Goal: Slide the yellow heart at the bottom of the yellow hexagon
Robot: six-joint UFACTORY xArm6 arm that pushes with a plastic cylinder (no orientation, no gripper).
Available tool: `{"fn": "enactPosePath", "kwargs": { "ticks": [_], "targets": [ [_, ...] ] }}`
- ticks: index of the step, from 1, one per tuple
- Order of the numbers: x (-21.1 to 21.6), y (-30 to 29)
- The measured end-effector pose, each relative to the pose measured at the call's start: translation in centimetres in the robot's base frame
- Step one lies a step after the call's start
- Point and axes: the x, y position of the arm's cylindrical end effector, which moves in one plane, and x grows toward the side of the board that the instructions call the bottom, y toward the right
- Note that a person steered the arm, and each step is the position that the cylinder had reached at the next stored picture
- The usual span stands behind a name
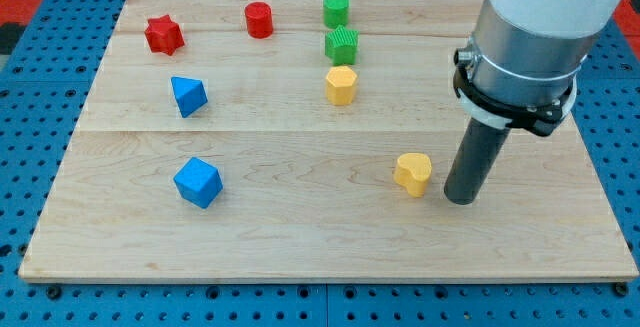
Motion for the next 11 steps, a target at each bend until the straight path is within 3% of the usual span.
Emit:
{"fn": "enactPosePath", "kwargs": {
  "ticks": [3, 6, 8, 10, 11],
  "targets": [
    [-2.3, -1.0],
    [-0.2, -2.0],
    [-2.0, -11.6],
    [-6.1, -12.2],
    [-5.6, -11.2]
  ]
}}
